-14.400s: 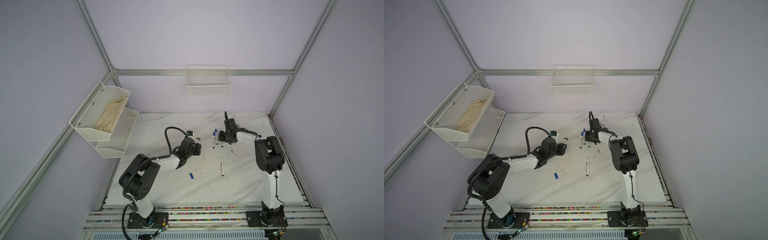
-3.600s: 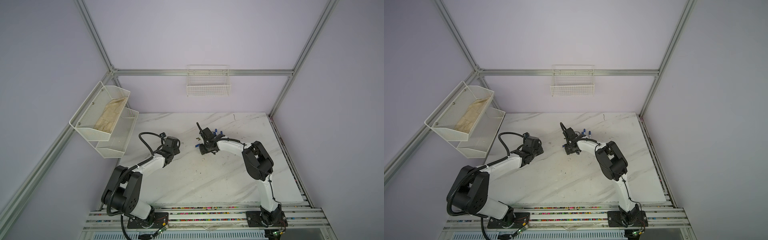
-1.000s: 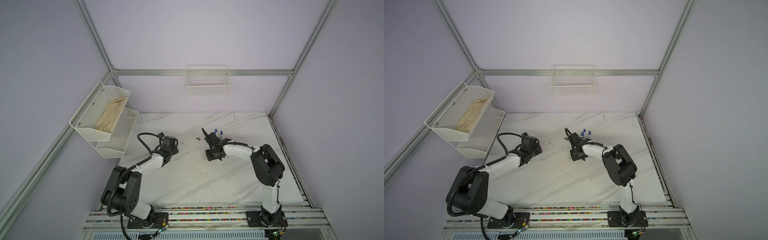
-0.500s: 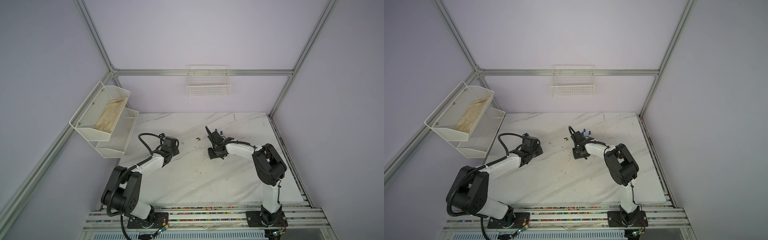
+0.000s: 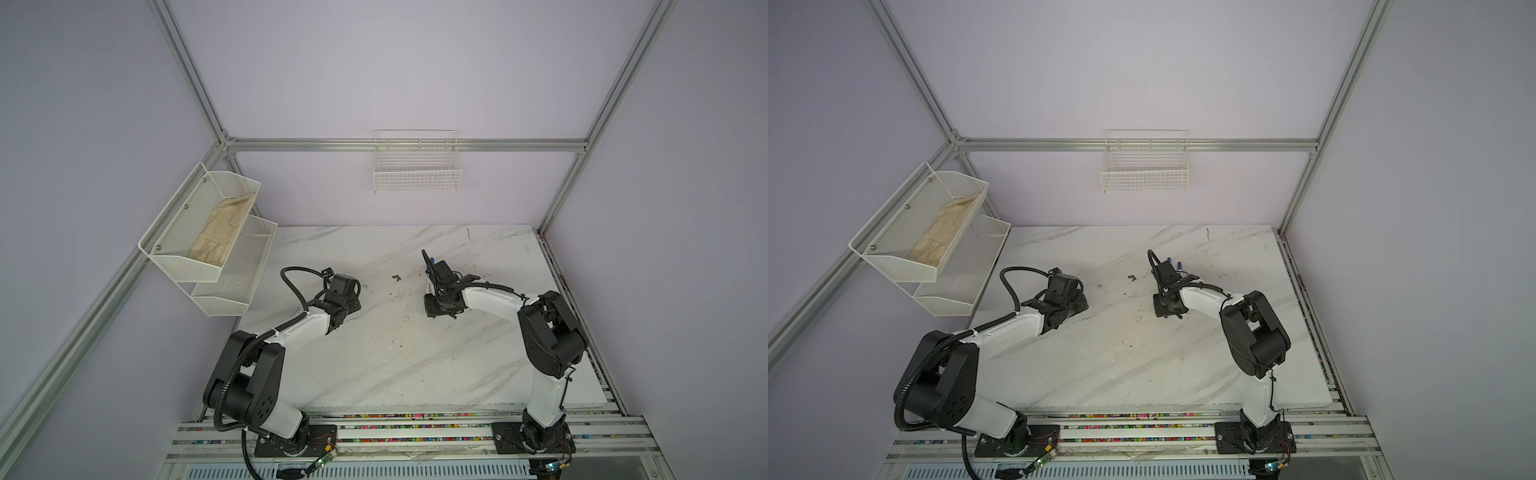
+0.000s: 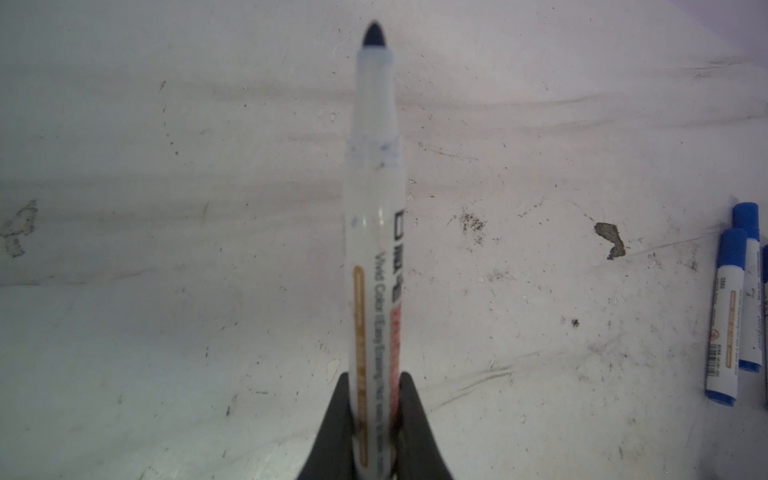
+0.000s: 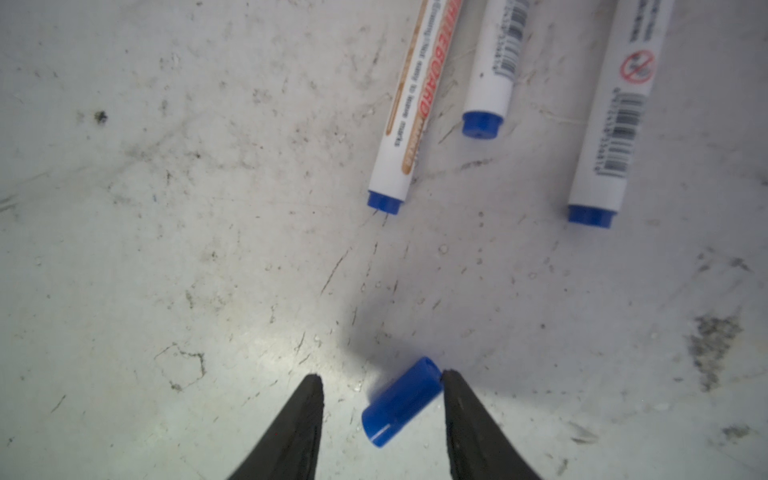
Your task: Insert the pens into the pen caps
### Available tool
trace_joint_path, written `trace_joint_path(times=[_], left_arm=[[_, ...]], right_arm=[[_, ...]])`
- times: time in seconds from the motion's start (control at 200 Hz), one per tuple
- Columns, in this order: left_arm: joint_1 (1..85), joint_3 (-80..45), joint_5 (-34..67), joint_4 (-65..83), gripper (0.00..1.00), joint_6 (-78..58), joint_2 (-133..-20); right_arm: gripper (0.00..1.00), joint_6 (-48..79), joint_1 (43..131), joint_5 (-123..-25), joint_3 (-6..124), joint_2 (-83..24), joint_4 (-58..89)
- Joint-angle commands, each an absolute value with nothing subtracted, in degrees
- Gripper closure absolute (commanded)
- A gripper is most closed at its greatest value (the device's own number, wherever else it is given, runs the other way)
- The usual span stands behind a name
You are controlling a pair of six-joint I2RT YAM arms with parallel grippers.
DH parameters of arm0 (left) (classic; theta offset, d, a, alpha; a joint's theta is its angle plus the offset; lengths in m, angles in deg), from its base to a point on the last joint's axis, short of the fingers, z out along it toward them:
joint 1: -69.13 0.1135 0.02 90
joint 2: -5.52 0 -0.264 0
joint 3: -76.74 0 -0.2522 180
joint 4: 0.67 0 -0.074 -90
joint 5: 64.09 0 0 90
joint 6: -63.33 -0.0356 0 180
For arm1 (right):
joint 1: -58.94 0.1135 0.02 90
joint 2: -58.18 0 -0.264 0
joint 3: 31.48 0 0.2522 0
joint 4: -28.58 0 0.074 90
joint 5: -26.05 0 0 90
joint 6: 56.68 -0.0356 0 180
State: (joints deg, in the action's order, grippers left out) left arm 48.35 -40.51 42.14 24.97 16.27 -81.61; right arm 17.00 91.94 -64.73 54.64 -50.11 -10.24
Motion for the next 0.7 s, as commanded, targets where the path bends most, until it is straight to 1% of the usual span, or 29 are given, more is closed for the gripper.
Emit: trace_joint_path(times=[0.0,0.225,0.385,0.695], left_arm=[[47.85,-34.67,42.23,24.26,1.0,16.92,-81.75],[47.77,-34.57,42.21,24.32,1.0,16.95,-82.25],[47.46,-34.14,42.27,24.28,1.0,17.19,-82.81],[46.8,-34.22,42.35,24.31,1.0,16.92,-83.07]], right_arm=[[0.51,15.26,91.18,-65.26,54.01,-50.26,-10.96],[0.51,14.54,91.17,-59.65,51.16,-47.83,-11.72],[0.52,14.45,91.13,-60.18,49.26,-47.17,-11.33],[0.65,15.24,91.11,-62.59,49.06,-49.86,-10.23]])
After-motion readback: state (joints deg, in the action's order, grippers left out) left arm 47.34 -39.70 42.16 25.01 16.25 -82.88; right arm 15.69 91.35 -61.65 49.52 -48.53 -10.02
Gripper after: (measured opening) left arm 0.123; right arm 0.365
